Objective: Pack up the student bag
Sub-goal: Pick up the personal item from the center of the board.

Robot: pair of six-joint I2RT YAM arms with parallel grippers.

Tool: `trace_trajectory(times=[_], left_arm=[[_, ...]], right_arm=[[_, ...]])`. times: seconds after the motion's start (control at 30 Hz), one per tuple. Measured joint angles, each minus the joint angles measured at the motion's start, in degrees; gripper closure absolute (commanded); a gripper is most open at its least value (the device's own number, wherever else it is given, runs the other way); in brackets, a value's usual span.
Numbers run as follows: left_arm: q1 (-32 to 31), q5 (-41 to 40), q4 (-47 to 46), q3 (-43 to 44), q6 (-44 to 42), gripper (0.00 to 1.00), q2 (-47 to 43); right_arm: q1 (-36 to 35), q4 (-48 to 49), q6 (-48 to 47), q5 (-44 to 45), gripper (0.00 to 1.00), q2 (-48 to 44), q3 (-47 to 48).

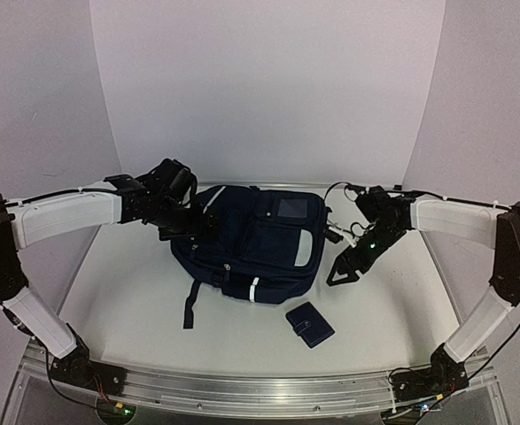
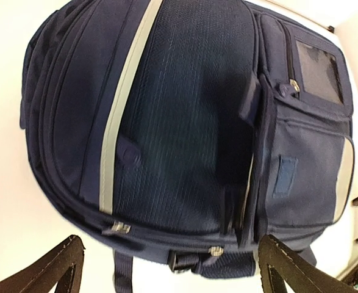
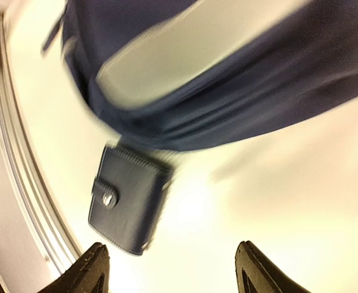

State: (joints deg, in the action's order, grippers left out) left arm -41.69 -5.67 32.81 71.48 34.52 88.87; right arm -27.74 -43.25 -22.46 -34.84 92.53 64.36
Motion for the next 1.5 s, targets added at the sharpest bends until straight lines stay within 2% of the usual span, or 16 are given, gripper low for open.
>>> trace_trajectory(times=[0.23,0.6,0.87,0.97,1.2,1.23,1.5], left_arm=[[0.0,1.2,-1.4,-2.3,-0.1,0.00,-5.5],[-0.6,-0.3,-1.1,-3.9,0.0,0.00,-10.0],[-0.8,-2.3,-0.8,-4.4,0.0,0.00,-12.6],[-0.8,-3.1,-0.7,-5.0,0.0,0.00,-13.1],[-0.8,-4.1,0.0,-6.5,0.3,0.00,-15.9],[-0.8,-4.2,0.1,-6.7,0.3,0.00,-16.2],[-0.8,-3.6,0.3,-8.7,0.4,0.00,-18.1]], right_arm=[[-8.8,-0.5,-3.5,3.2,0.30,1.9,-1.8],[-14.4,4.2,-3.9,7.2,0.32,10.6,-4.0],[-17.9,6.5,-4.6,8.4,0.36,12.7,-2.4],[-20.5,8.0,-4.9,9.4,0.49,13.0,-2.1],[-23.8,9.9,-5.3,8.9,0.97,13.3,-1.0],[-23.8,9.9,-4.8,8.5,1.00,13.3,-0.7],[-24.0,7.7,-4.7,8.1,1.00,12.9,0.8]])
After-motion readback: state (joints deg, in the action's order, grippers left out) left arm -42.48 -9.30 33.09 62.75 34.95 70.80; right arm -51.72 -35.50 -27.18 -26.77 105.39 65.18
